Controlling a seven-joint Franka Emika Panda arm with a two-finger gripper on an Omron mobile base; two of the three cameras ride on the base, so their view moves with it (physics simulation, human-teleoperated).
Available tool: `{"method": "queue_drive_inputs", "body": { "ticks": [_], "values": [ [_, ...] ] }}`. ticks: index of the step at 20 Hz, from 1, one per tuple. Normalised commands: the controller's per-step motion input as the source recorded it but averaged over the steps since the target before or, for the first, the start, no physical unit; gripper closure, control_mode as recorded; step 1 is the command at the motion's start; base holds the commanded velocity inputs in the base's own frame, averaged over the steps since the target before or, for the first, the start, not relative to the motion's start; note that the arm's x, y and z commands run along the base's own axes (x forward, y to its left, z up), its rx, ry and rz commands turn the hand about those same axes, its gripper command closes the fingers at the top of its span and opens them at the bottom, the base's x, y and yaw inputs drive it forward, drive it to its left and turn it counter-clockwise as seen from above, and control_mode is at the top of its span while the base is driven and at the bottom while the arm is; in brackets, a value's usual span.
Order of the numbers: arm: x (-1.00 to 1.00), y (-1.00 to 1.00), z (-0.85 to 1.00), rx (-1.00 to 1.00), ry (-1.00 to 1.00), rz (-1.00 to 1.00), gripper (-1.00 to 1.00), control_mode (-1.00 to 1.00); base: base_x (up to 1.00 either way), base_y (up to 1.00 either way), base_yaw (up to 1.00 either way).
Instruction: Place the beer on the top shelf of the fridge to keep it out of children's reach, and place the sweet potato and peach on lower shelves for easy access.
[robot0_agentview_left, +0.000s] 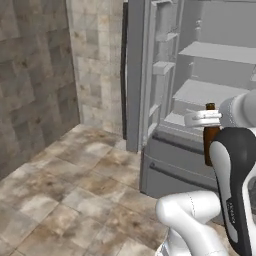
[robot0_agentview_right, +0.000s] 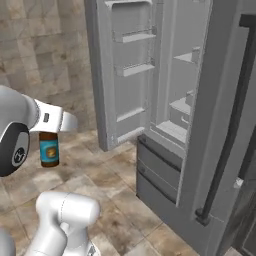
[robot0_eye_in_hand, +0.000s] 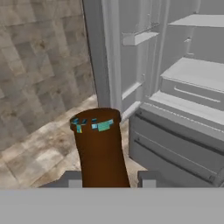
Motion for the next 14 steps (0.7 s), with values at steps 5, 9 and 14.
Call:
{"method": "queue_drive_inputs", "body": {
  "ticks": [5,9,14],
  "values": [
    [0.0,0.0,0.0,0.0,0.0,0.0,1.0,1.0,0.41,0.64,-0.51],
    [0.0,0.0,0.0,0.0,0.0,0.0,1.0,1.0,0.41,0.6,-0.49],
    [0.0,0.0,0.0,0.0,0.0,0.0,1.0,1.0,0.37,0.34,-0.45]
  ]
}}
